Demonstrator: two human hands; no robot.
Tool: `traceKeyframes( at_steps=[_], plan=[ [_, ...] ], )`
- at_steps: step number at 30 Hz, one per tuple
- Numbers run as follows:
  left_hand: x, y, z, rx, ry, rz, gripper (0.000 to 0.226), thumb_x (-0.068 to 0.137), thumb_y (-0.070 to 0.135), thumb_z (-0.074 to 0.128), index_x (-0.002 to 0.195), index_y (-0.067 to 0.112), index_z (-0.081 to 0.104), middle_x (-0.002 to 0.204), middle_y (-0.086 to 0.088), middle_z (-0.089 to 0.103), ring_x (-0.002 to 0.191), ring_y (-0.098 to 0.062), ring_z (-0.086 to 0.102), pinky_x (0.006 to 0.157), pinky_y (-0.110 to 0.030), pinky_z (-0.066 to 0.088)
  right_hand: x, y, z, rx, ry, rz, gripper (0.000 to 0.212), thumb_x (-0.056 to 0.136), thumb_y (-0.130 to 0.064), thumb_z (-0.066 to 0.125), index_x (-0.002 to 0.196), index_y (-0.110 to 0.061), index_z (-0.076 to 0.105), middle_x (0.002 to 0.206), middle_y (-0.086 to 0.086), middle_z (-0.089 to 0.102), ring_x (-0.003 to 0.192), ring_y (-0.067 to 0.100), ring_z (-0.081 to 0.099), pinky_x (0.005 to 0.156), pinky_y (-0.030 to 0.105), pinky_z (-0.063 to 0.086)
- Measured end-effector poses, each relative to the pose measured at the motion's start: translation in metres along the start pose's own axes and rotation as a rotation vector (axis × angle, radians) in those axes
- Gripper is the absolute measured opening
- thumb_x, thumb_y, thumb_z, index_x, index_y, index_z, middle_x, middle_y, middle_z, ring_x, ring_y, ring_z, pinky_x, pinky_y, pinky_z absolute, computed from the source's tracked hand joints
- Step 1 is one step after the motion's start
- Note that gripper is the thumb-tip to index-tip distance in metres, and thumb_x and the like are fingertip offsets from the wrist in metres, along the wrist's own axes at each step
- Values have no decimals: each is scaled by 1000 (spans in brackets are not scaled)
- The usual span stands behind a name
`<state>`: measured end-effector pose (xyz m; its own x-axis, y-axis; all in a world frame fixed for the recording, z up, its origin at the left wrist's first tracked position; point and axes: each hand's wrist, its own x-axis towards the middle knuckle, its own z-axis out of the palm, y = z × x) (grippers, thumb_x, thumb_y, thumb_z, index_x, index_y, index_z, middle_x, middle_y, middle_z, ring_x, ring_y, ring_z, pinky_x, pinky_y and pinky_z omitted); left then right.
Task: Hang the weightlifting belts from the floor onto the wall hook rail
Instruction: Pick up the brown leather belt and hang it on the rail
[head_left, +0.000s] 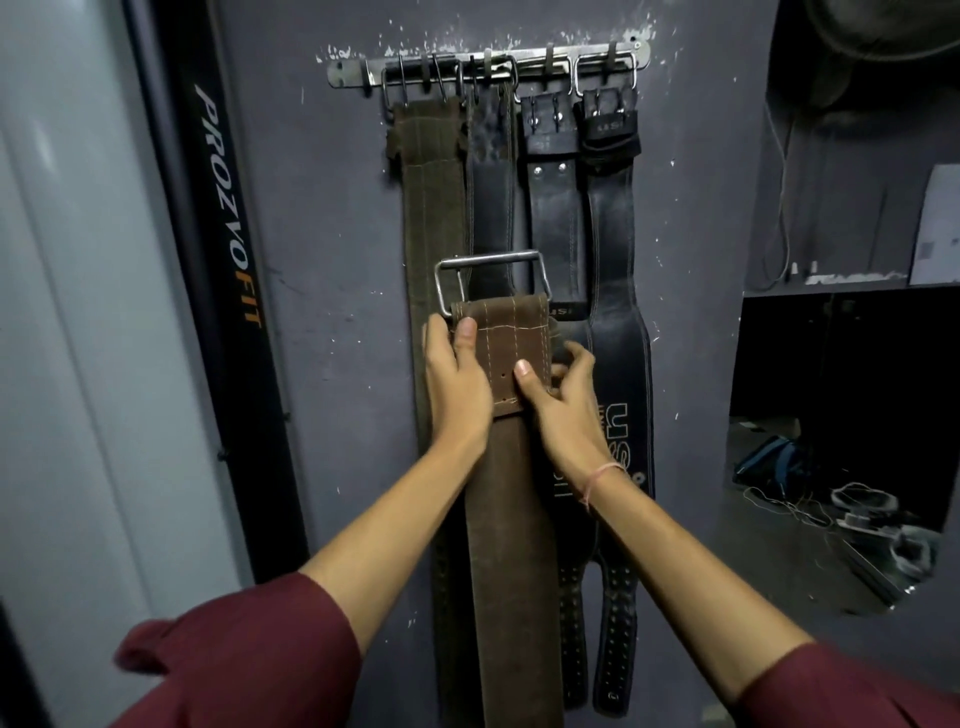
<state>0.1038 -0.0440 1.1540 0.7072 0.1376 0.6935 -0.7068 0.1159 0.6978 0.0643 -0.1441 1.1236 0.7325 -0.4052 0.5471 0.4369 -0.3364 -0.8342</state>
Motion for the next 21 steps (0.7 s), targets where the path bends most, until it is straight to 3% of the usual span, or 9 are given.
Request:
traceKeyframes(
  at_steps=[2,4,6,8,11,14,17,19,21],
  plan=[
    [1,2,1,-28,18,-11,24,105,26,41,88,9,44,84,-11,49,76,-17,47,73,-36,44,10,-7,-3,-36,14,-95,64,93,-60,47,145,-31,24,141,2,43,126,18,49,109,41,41],
    [3,3,1,-33,21,-4,24,105,23,42,87,8,44,82,-9,48,75,-14,45,71,-32,41,24,-18,-5,-75,18,-152,52,97,-59,35,138,-28,38,139,1,48,129,19,47,110,42,39],
    [6,3,4,-36,19,15,27,105,23,43,86,3,44,82,-9,48,74,-17,44,70,-34,40,36,-28,-5,-23,-17,-140,47,102,-52,32,118,-16,56,118,7,63,114,21,58,100,44,48],
    [11,5,7,-33,36,26,27,105,23,43,87,4,45,82,-9,48,74,-17,44,69,-35,41,46,-37,-5,1,-29,-157,44,104,-45,34,102,-9,61,106,10,65,100,19,62,91,38,52],
    [20,10,8,-26,48,65,25,105,23,42,90,4,48,81,-6,51,74,-10,47,70,-27,43,57,-39,-3,18,-9,-232,44,104,-41,39,98,-2,59,109,12,54,97,17,55,93,40,50],
    [30,14,6,-12,46,102,26,105,22,42,94,1,52,84,-5,55,76,-10,51,72,-26,45,67,-44,3,153,-15,-250,44,102,-38,43,95,3,56,104,24,58,89,31,58,86,49,52],
    [41,18,3,55,103,123,28,105,25,41,99,2,55,88,-10,62,81,-15,57,75,-30,50,76,-51,13,271,-61,-230,40,104,-29,45,97,8,59,88,16,61,79,23,58,71,35,52],
    [49,19,-1,89,135,111,27,106,26,39,100,6,57,87,-4,63,79,-11,59,73,-27,50,82,-55,22,285,-79,-266,43,103,-28,48,94,12,57,81,13,57,76,20,54,68,34,47],
    [62,19,-9,88,150,90,32,106,28,36,100,5,57,87,-4,63,78,-14,59,75,-33,51,85,-60,28,261,-104,-327,37,102,-28,50,90,6,58,77,3,58,72,11,54,65,29,47]
  ],
)
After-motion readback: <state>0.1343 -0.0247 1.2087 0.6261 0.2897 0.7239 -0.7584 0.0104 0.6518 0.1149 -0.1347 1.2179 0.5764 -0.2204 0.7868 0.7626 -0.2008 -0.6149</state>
